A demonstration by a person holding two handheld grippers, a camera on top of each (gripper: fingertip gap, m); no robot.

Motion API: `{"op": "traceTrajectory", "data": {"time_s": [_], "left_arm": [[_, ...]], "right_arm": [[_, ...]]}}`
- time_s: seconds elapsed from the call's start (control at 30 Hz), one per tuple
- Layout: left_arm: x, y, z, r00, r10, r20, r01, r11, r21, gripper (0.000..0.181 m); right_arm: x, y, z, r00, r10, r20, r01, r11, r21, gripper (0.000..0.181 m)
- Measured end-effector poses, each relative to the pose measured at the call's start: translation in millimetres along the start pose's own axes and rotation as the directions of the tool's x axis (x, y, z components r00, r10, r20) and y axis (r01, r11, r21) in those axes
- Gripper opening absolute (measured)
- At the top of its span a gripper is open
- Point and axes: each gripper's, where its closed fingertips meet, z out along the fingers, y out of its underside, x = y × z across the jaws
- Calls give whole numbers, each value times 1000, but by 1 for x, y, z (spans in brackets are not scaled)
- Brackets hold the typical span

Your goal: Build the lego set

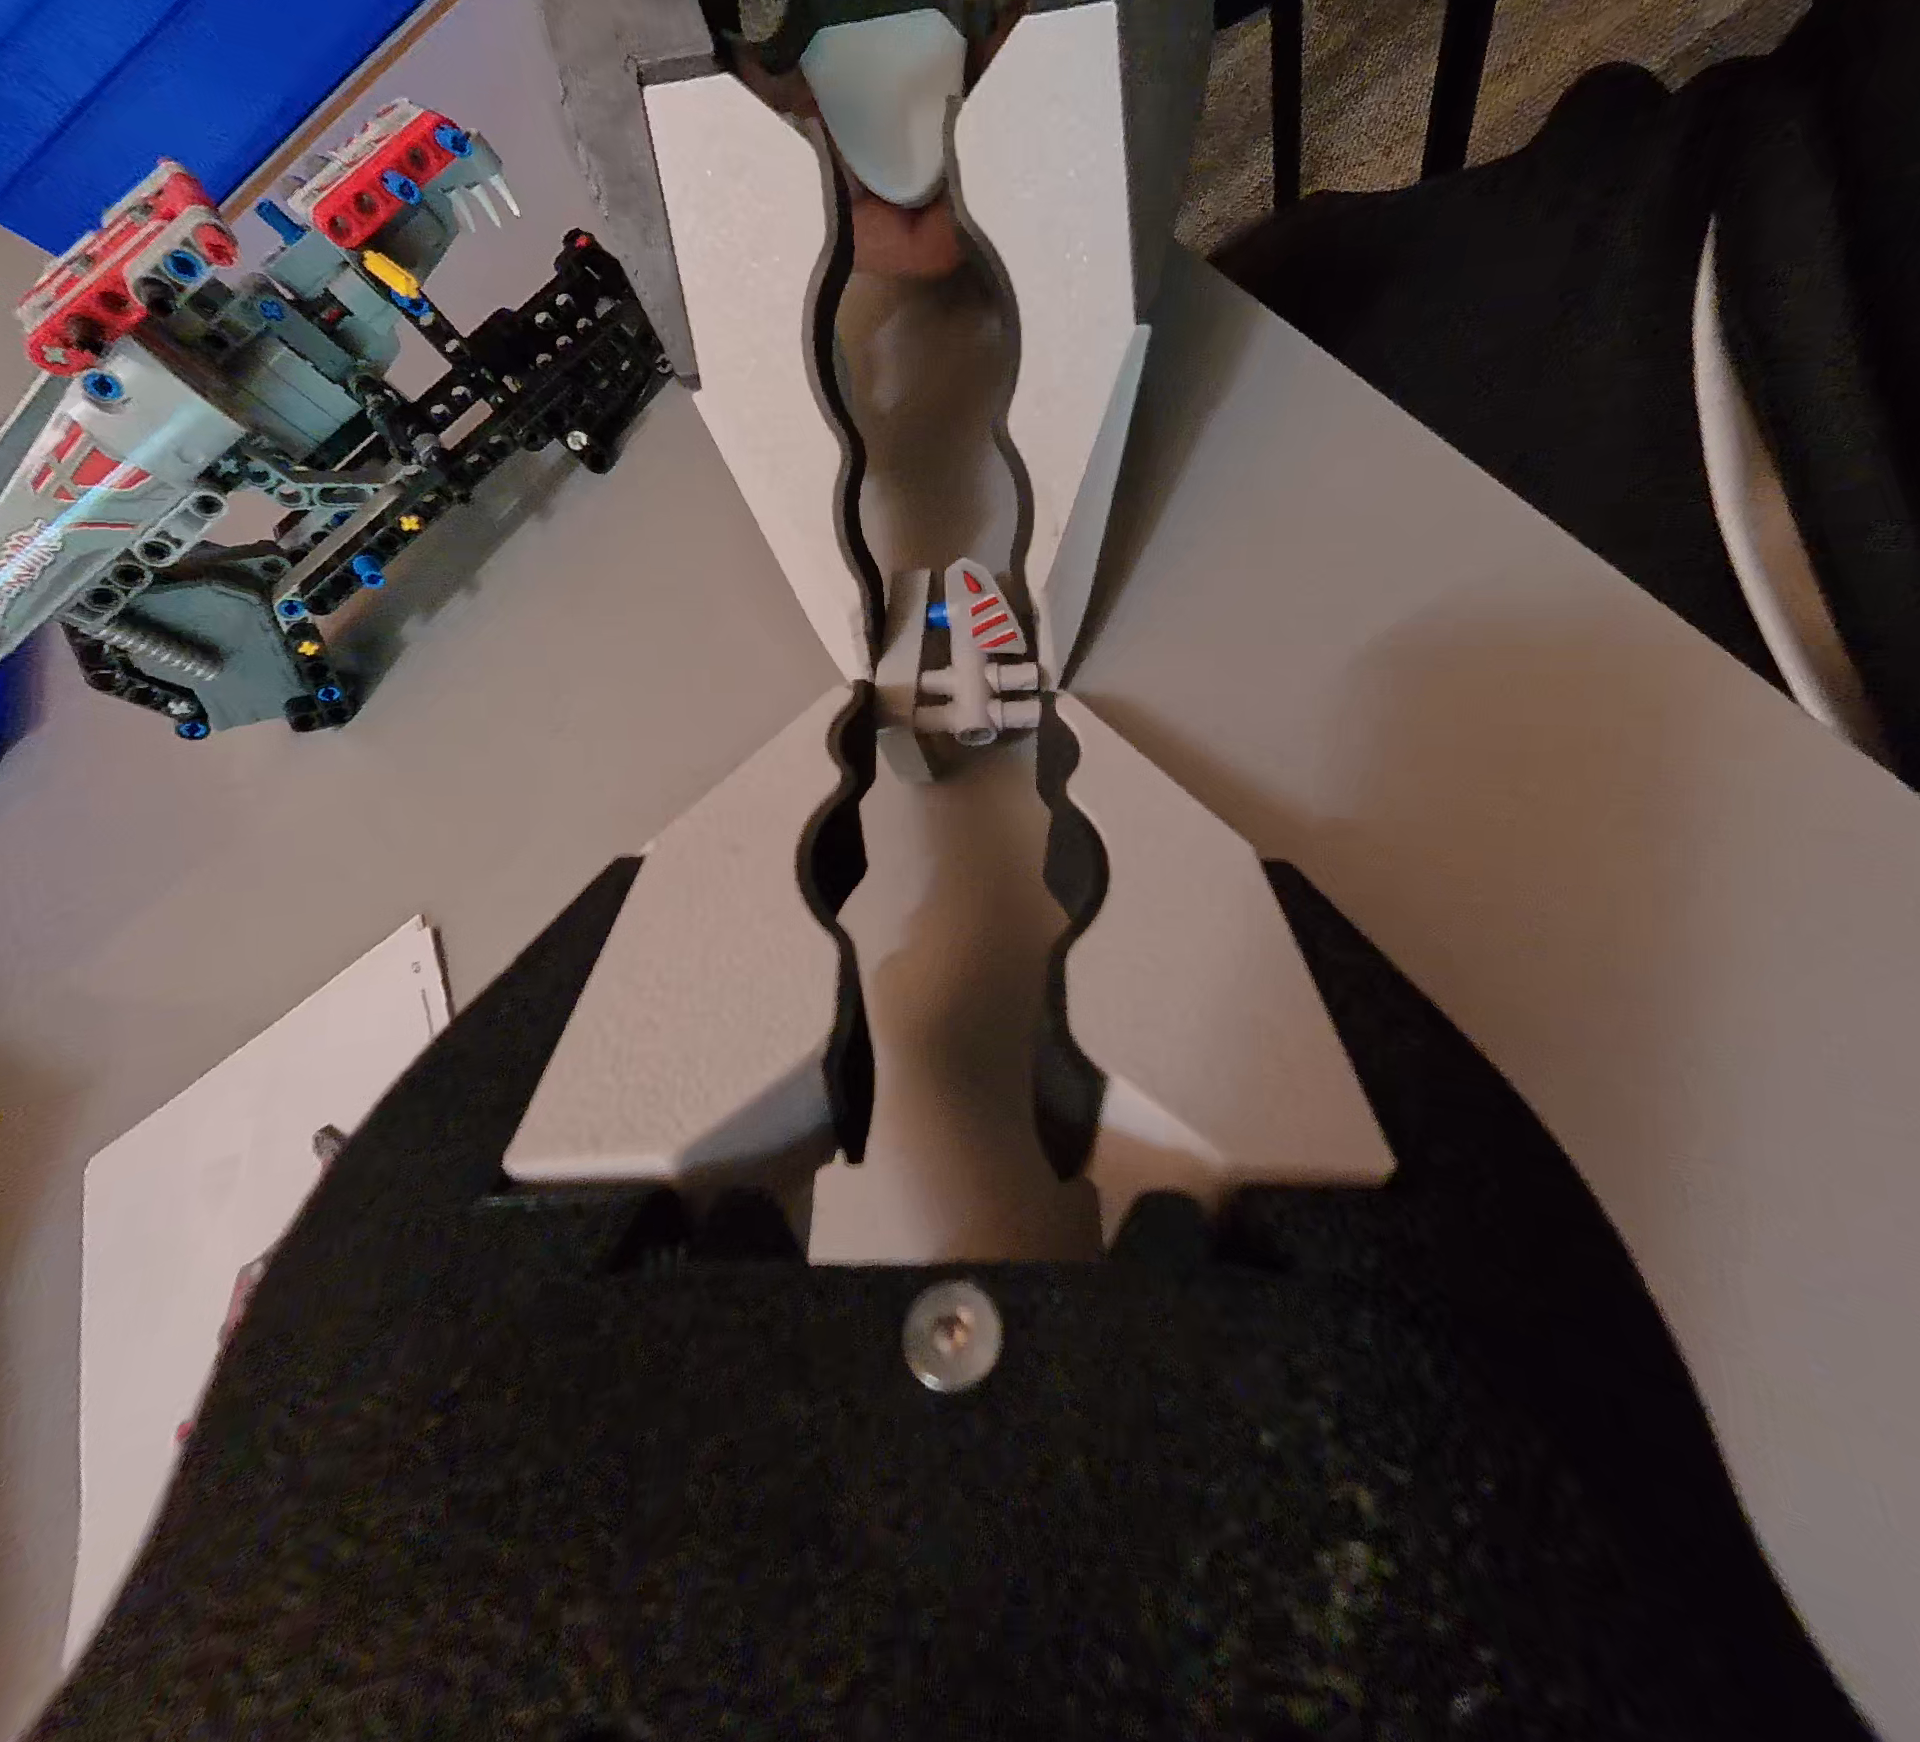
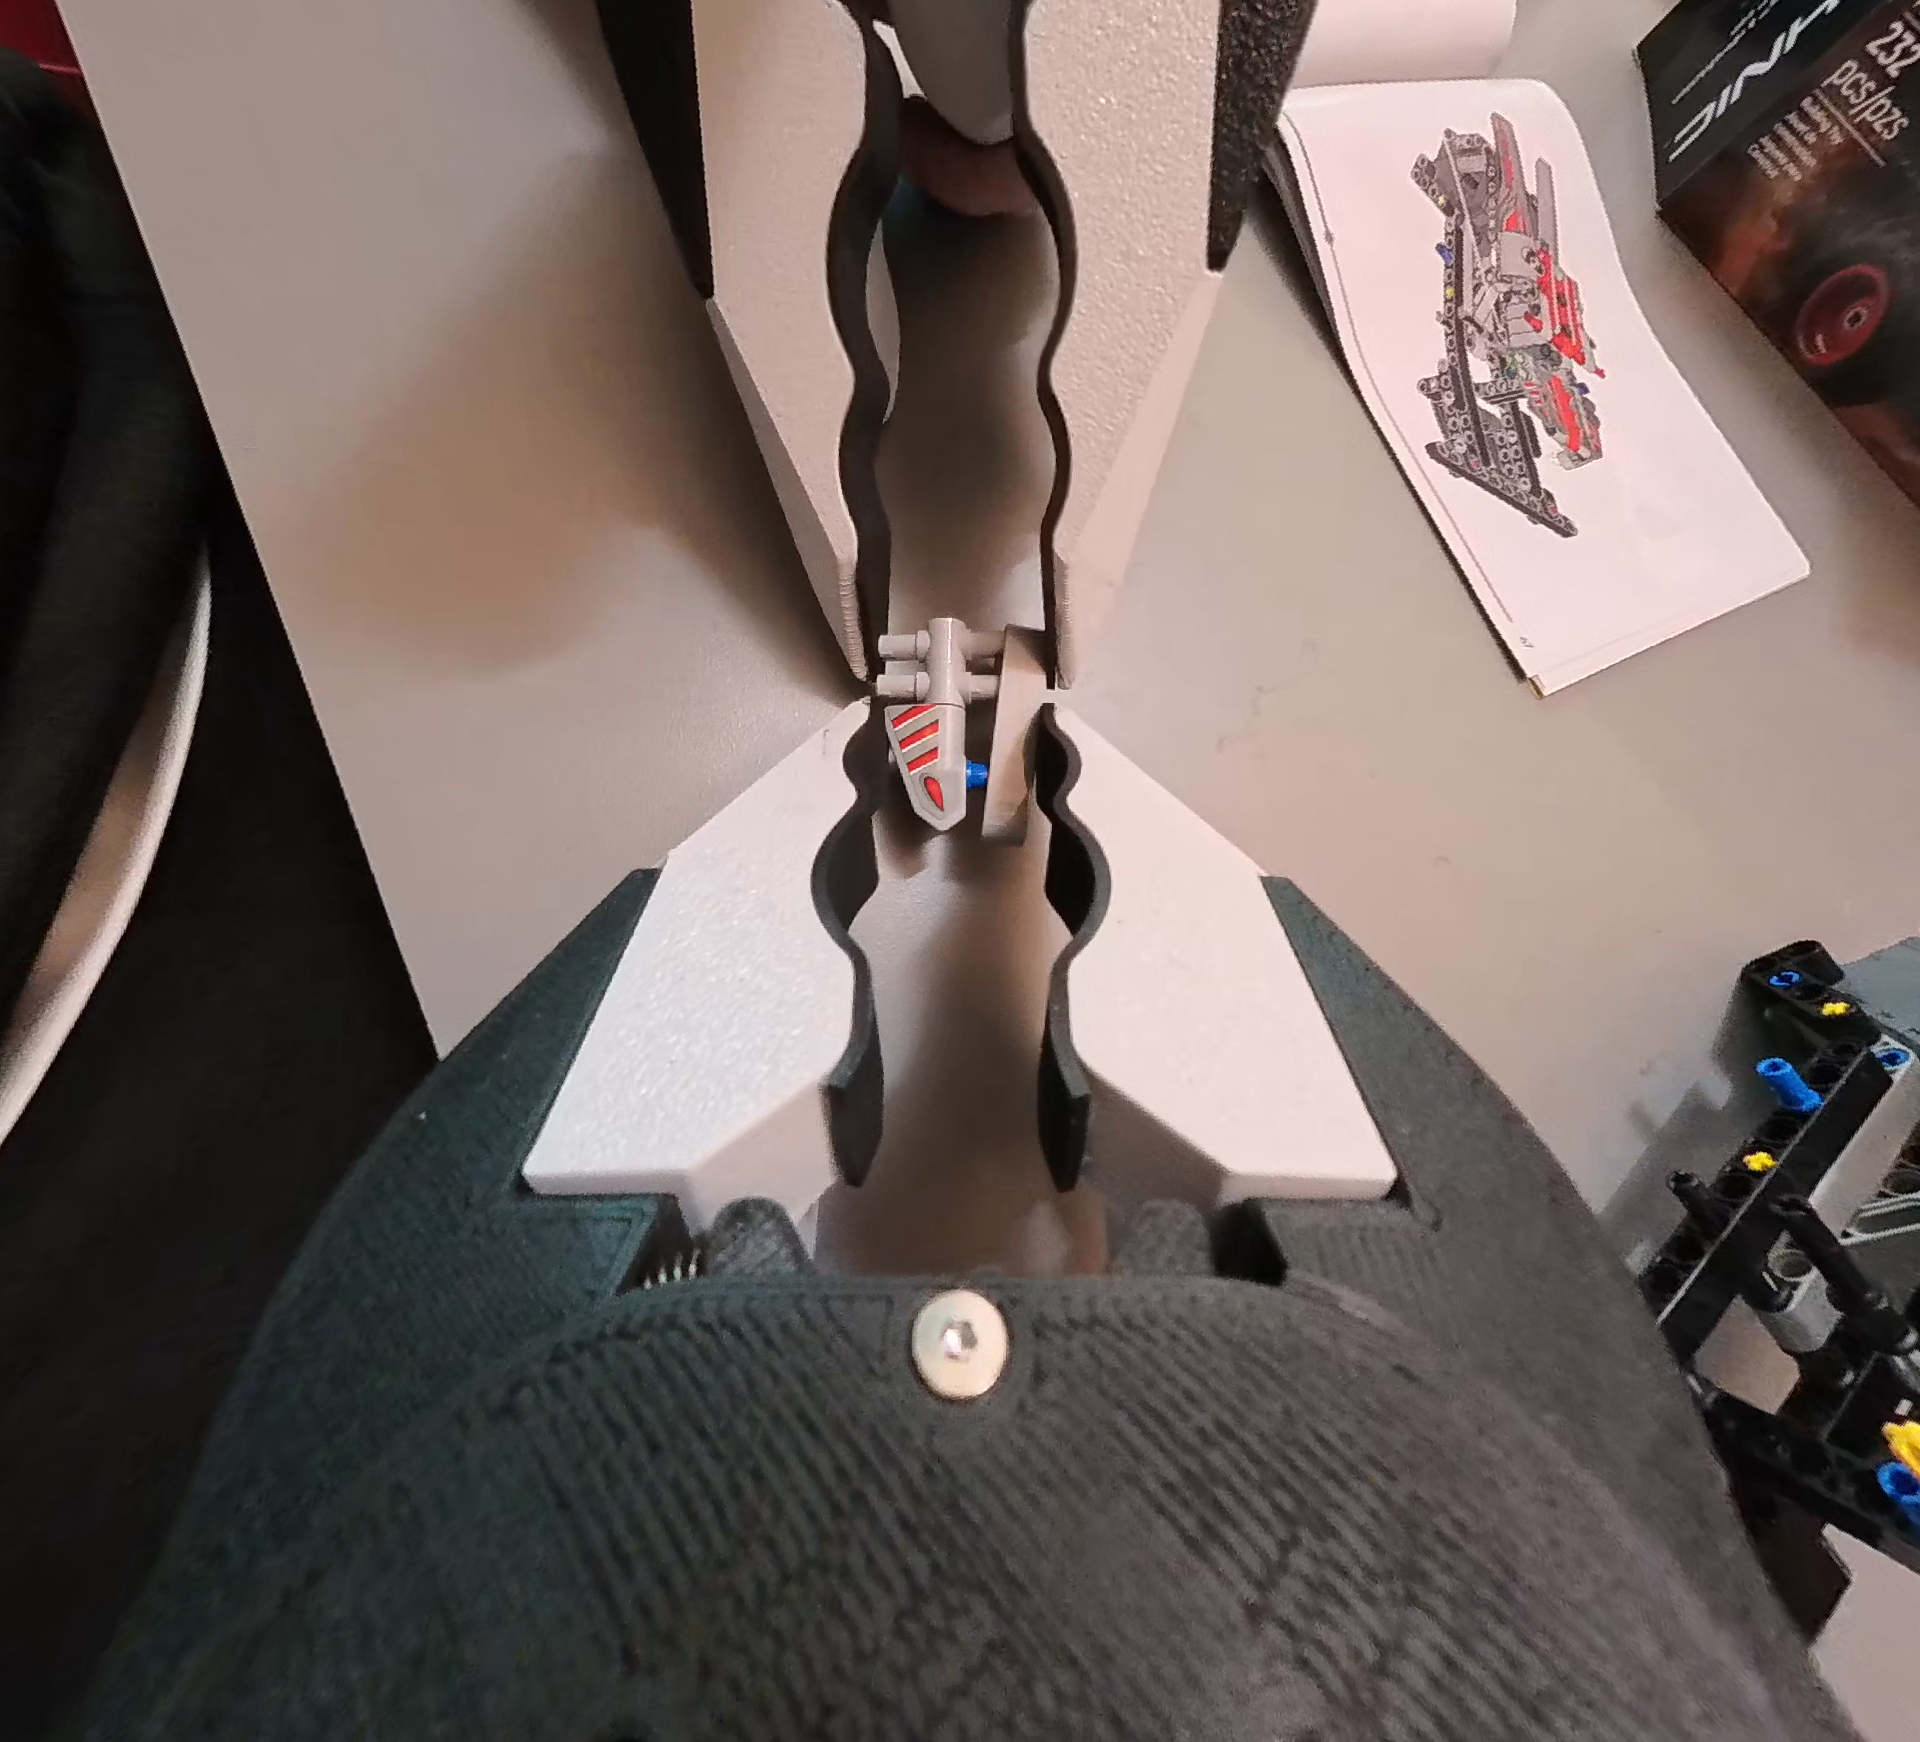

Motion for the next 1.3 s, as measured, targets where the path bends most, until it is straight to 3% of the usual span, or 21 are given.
{"op": "traceTrajectory", "data": {"time_s": [0.27, 0.53, 1.13, 1.3], "left_arm": [[-1, -2, -3, 997, 63, 40, -64, 998, 28, 29], [-3, 2, 0, 968, 210, 140, -206, 978, -41, 29], [-4, 0, -3, 996, -90, 23, 90, 996, 4, 29], [0, 0, -3, 976, -216, -15, 216, 976, -15, 42]], "right_arm": [[1, -1, 1, 1000, 20, 11, -20, 1000, 2, 27], [-2, 1, 2, 983, 138, 122, -137, 990, -21, 27], [2, 1, 3, 995, 83, 51, -82, 997, -12, 27], [2, 0, 2, 998, 63, 29, -62, 998, -8, 27]]}}
